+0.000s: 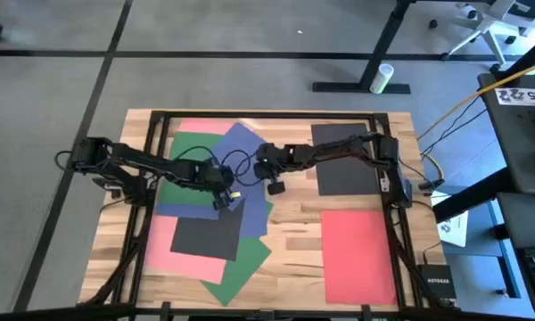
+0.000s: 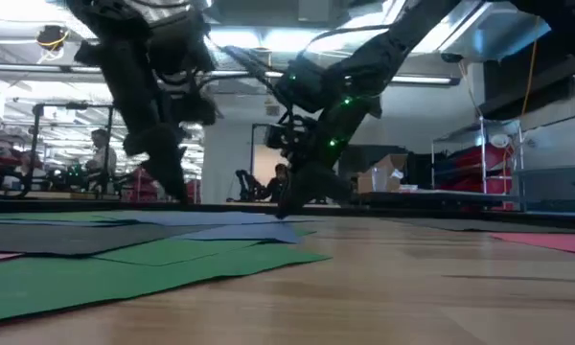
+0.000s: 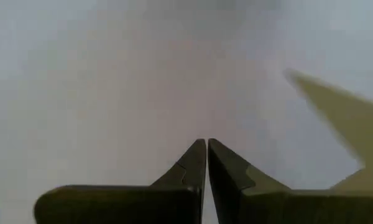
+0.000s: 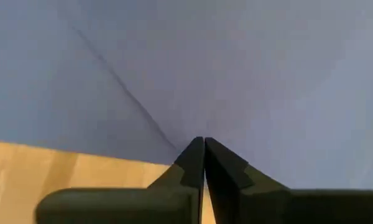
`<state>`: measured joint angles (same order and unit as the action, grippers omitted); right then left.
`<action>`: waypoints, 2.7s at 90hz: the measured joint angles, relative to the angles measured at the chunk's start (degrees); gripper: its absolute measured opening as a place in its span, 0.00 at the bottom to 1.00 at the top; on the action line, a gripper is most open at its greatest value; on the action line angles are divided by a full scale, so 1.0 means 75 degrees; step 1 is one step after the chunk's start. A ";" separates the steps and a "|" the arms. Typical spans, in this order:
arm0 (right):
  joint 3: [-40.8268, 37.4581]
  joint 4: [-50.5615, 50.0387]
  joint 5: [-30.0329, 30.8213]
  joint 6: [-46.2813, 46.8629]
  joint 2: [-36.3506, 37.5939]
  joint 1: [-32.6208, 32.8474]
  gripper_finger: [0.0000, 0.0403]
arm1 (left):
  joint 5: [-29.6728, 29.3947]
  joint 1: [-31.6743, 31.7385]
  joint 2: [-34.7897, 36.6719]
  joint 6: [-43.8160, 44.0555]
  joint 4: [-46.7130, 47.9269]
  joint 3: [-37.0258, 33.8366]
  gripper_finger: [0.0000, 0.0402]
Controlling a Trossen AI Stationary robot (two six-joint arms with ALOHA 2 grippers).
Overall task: Organize paper
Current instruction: Move the blue paper to the top center of the table
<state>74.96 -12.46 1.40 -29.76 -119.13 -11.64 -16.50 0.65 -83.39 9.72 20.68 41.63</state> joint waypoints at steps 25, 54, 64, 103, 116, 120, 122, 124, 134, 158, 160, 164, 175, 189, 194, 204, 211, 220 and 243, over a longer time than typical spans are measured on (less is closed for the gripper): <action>0.0000 -0.0134 0.0001 -0.0003 0.0000 0.0001 0.00 | 0.0225 -0.0970 0.0532 0.0320 0.0361 0.0238 0.00; -0.0006 -0.0292 0.0135 -0.0003 0.0178 -0.0002 0.00 | 0.0183 -0.2055 0.1487 0.0965 -0.0745 -0.0867 0.00; -0.0006 -0.0410 0.0138 0.0006 0.0251 -0.0008 0.00 | 0.0195 -0.2097 0.1908 0.1062 -0.1674 -0.1403 0.00; -0.0006 -0.0593 0.0150 0.0200 0.0254 -0.0376 0.00 | 0.0750 -0.2244 0.2291 0.2904 -0.1909 -0.2952 0.00; -0.0006 -0.0757 0.0150 0.0378 0.0254 -0.0575 0.00 | 0.0755 -0.2450 0.2291 0.3227 -0.2354 -0.3216 0.00; -0.0006 -0.0757 0.0153 0.0390 0.0254 -0.0624 0.00 | 0.0752 -0.2485 0.2291 0.3299 -0.2516 -0.3306 0.00; -0.0006 -0.0762 0.0153 0.0395 0.0254 -0.0642 0.00 | 0.0750 -0.2496 0.2291 0.3328 -0.2597 -0.3348 0.00; -0.0006 -0.0767 0.0153 0.0399 0.0254 -0.0675 0.00 | 0.0752 -0.2502 0.2291 0.3372 -0.2680 -0.3387 0.00; -0.0006 -0.0922 0.0146 0.0540 0.0254 -0.0753 0.00 | 0.0721 -0.2510 0.2291 0.3529 -0.2687 -0.3492 0.00; -0.0386 -0.0921 0.0208 0.0811 0.0296 -0.0865 0.00 | 0.0715 -0.2507 0.2291 0.3514 -0.2600 -0.3504 0.00; -0.0433 -0.0917 0.0208 0.0852 0.0300 -0.0865 0.00 | 0.0718 -0.2507 0.2291 0.3516 -0.2593 -0.3504 0.00; -0.0501 -0.0890 0.0186 0.0943 0.0306 -0.0852 0.00 | 0.0715 -0.2507 0.2291 0.3527 -0.2606 -0.3504 0.00; -0.0650 -0.0997 -0.0085 0.1297 0.0315 -0.0851 0.00 | 0.0711 -0.2507 0.2291 0.3517 -0.2554 -0.3504 0.00; -0.0742 -0.1122 -0.0430 0.1568 0.0339 -0.0727 0.00 | 0.0699 -0.2507 0.2291 0.3540 -0.2480 -0.3501 0.00; -0.0774 -0.1129 -0.0269 0.1526 0.0412 -0.0623 0.00 | 0.0697 -0.2507 0.2291 0.3537 -0.2480 -0.3501 0.00; -0.0840 -0.0933 -0.0047 0.1399 0.0677 -0.0506 0.00 | 0.0697 -0.2507 0.2291 0.3540 -0.2474 -0.3501 0.00; -0.0866 -0.0680 -0.0181 0.1357 0.0807 -0.0498 0.00 | 0.0700 -0.2507 0.2291 0.3536 -0.2474 -0.3498 0.00; -0.0845 -0.0156 -0.0284 0.1326 0.0866 -0.0631 0.00 | 0.0700 -0.2507 0.2291 0.3513 -0.2482 -0.3498 0.00; -0.0825 0.0572 0.0176 0.1333 0.0540 -0.0797 0.00 | 0.0679 -0.2507 0.2291 0.3464 -0.2552 -0.3498 0.00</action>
<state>68.77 -8.18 2.72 -19.76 -115.08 -17.62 -11.41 -18.15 -66.22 35.70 1.55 15.40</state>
